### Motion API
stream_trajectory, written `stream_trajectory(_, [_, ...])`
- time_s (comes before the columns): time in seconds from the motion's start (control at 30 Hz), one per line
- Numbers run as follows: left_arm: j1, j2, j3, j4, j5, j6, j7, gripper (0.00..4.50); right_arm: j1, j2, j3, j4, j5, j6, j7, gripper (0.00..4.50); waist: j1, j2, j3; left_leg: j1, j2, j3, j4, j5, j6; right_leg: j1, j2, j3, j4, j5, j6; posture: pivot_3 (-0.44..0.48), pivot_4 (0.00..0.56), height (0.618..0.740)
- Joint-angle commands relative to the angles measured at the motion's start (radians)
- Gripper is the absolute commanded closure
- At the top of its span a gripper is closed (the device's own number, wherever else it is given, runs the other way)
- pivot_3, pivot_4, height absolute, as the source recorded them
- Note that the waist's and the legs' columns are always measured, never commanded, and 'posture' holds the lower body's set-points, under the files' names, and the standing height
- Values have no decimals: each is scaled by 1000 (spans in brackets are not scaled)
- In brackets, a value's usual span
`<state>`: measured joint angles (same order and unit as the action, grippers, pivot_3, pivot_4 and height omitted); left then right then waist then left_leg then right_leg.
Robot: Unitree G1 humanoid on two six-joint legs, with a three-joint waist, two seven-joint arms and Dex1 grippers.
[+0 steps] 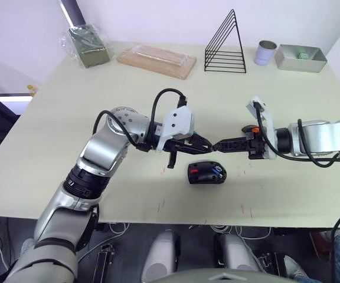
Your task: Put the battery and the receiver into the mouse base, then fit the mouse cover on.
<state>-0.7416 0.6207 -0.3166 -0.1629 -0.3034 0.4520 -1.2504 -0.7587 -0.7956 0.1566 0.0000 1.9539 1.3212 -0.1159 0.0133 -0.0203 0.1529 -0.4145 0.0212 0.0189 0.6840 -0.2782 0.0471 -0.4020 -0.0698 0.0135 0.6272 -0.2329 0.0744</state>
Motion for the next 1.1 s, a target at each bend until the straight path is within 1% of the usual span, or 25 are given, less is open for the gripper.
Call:
stream_trajectory(0.03, [-23,-3,18,-17,-3,-11,0,4435,-6,-4,-40,-16,18,0,1,3755,0,0,0,0,0,0,0,0,0,0,0,0,0,0,0,0,150,740])
stream_trajectory(0.57, [-25,-13,18,-19,-4,-3,12,4435,0,7,-39,-22,18,0,-2,3755,0,0,0,0,0,0,0,0,0,0,0,0,0,0,0,0,150,740])
stream_trajectory(0.63, [-25,-12,17,-20,-4,-2,11,4435,0,9,-40,-23,18,-2,-3,4266,0,0,0,0,0,0,0,0,0,0,0,0,0,0,0,0,150,740])
stream_trajectory(0.67, [-25,-13,17,-19,-4,-4,10,4435,1,8,-40,-24,18,-1,-2,4266,0,0,0,0,0,0,0,0,0,0,0,0,0,0,0,0,150,740])
stream_trajectory(0.7, [-27,-14,17,-15,-3,-5,10,4435,1,7,-40,-24,18,0,-1,4442,0,0,0,0,0,0,0,0,0,0,0,0,0,0,0,0,150,740])
stream_trajectory(0.97, [-22,-14,17,-3,0,-10,1,4435,5,-6,-39,-35,18,4,6,4442,0,0,0,0,0,0,0,0,0,0,0,0,0,0,0,0,150,740])
stream_trajectory(1.03, [-17,-10,26,4,-8,1,0,3398,1,-14,-36,-37,18,7,8,4500,0,0,0,0,0,0,0,0,0,0,0,0,0,0,0,0,150,740])
stream_trajectory(1.07, [-15,-7,31,5,-16,9,-4,3134,-1,-18,-35,-38,18,8,10,4500,0,0,0,0,0,0,0,0,0,0,0,0,0,0,0,0,150,740])
stream_trajectory(1.1, [-13,-5,37,6,-21,16,-4,2696,-4,-23,-33,-38,18,10,12,4500,0,0,0,0,0,0,0,0,0,0,0,0,0,0,0,0,150,740])
